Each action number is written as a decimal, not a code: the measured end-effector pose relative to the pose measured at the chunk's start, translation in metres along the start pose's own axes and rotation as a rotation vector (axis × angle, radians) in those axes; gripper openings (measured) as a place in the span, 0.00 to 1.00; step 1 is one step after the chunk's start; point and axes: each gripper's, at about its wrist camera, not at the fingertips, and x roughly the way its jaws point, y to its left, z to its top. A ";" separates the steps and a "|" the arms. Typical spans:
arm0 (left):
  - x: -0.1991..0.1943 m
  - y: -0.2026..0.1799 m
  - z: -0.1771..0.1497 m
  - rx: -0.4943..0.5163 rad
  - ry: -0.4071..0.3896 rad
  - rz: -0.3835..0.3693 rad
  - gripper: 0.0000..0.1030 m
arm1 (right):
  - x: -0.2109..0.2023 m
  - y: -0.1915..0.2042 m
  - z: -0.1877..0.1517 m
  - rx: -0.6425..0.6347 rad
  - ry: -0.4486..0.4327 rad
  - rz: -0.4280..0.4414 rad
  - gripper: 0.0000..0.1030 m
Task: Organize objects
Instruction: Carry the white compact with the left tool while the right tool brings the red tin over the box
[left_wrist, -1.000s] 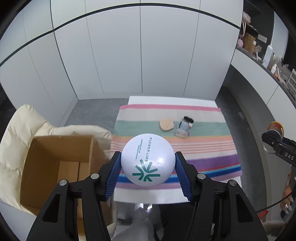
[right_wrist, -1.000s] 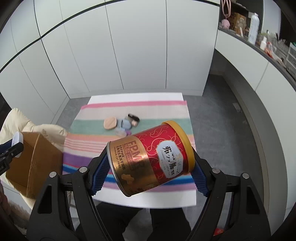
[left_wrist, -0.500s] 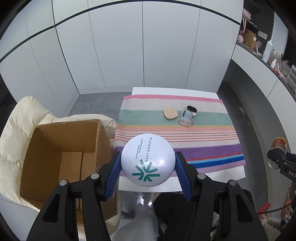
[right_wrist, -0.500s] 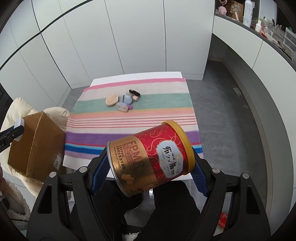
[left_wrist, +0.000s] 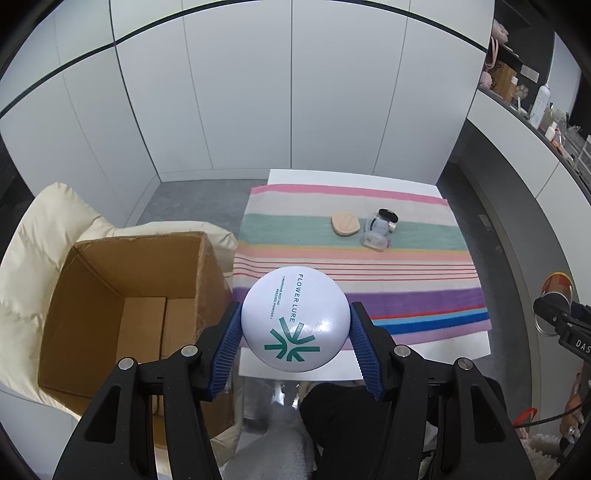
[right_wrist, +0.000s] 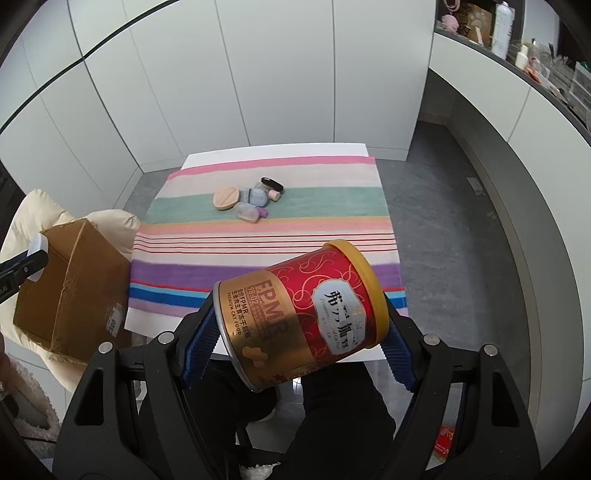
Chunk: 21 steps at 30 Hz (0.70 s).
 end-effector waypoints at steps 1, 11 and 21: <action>0.000 0.003 -0.001 -0.002 0.002 0.003 0.56 | 0.001 0.003 0.000 -0.005 0.000 0.003 0.78; -0.003 0.057 -0.023 -0.092 0.027 0.064 0.57 | 0.009 0.059 0.003 -0.095 0.007 0.063 0.78; -0.020 0.117 -0.052 -0.184 0.032 0.123 0.57 | 0.010 0.145 -0.007 -0.249 0.021 0.150 0.78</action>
